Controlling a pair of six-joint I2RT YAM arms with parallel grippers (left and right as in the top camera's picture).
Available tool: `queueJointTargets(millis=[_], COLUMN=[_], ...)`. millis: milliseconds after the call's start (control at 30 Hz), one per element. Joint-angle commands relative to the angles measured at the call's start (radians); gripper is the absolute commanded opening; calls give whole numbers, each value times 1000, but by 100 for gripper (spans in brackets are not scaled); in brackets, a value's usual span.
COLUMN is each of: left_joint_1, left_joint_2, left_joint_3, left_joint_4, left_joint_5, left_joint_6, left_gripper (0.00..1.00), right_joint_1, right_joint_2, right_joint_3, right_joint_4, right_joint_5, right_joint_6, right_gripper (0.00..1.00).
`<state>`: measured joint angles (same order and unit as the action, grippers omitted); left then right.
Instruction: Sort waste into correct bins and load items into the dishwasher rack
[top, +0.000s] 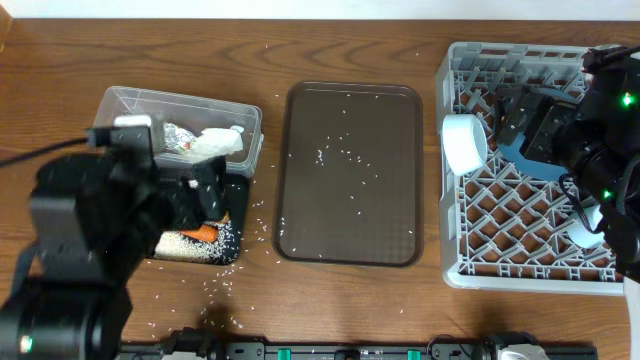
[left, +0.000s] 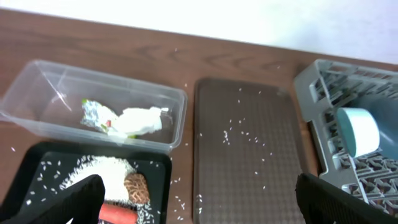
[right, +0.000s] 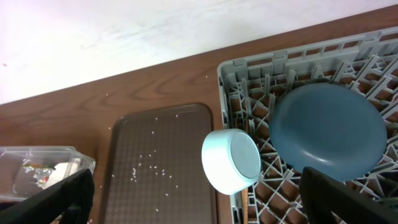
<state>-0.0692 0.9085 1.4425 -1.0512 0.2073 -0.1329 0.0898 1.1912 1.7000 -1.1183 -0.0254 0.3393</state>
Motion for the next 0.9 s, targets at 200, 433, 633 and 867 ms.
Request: queueJointTargets(millis=[200, 433, 633, 867], left_joint_1=[-2, -2, -2, -2], left_joint_2=[-45, -42, -42, -42], left_joint_3=[5, 2, 2, 2], left_joint_4=[-10, -10, -10, -10], left_joint_5=[10, 10, 10, 10], left_joint_6=[24, 24, 24, 24], left_gripper=[98, 98, 98, 98], right_joint_1=[-14, -2, -2, -25], right_joint_2=[0, -23, -129, -285], right_joint_3=[0, 0, 0, -82], right_joint_4=[-1, -94, -305, -38], right_joint_5=[14, 55, 64, 92], right_joint_6=[-15, -92, -94, -221], right_gripper=[99, 99, 99, 99])
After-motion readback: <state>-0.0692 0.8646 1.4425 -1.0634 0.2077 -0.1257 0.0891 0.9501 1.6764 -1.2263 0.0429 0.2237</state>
